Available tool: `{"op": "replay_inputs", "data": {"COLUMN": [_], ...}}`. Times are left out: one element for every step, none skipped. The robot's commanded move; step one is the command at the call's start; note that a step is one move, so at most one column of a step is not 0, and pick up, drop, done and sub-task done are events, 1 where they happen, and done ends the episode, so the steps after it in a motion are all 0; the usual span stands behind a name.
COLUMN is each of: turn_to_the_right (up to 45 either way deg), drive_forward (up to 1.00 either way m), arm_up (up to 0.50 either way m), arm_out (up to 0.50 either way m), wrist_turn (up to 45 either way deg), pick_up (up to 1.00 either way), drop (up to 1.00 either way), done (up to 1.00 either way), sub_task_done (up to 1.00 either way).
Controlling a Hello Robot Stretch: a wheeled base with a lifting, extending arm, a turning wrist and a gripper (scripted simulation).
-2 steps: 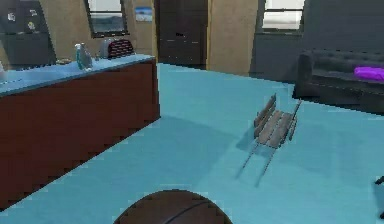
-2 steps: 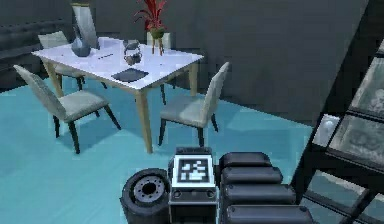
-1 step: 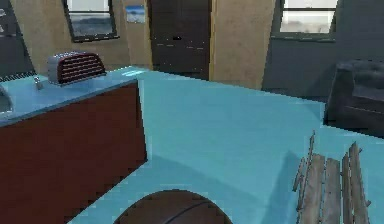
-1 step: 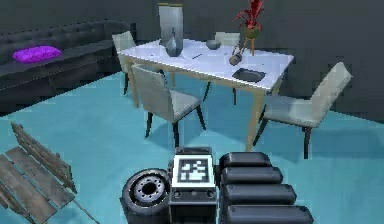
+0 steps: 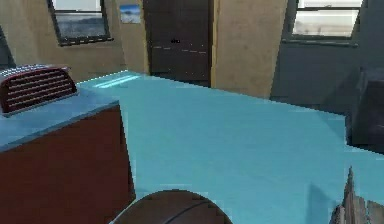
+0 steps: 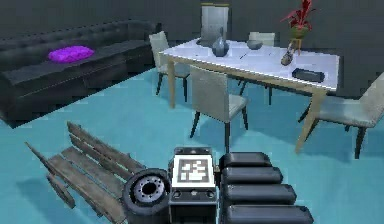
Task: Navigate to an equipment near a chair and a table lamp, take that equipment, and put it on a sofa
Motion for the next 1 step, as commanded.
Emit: {"op": "replay_inputs", "data": {"turn_to_the_right": [24.0], "drive_forward": [0.00], "arm_up": [0.00], "arm_out": [0.00], "wrist_turn": [0.0], "pick_up": [0.00], "drop": [0.00], "done": [0.00], "sub_task_done": [0.00]}}
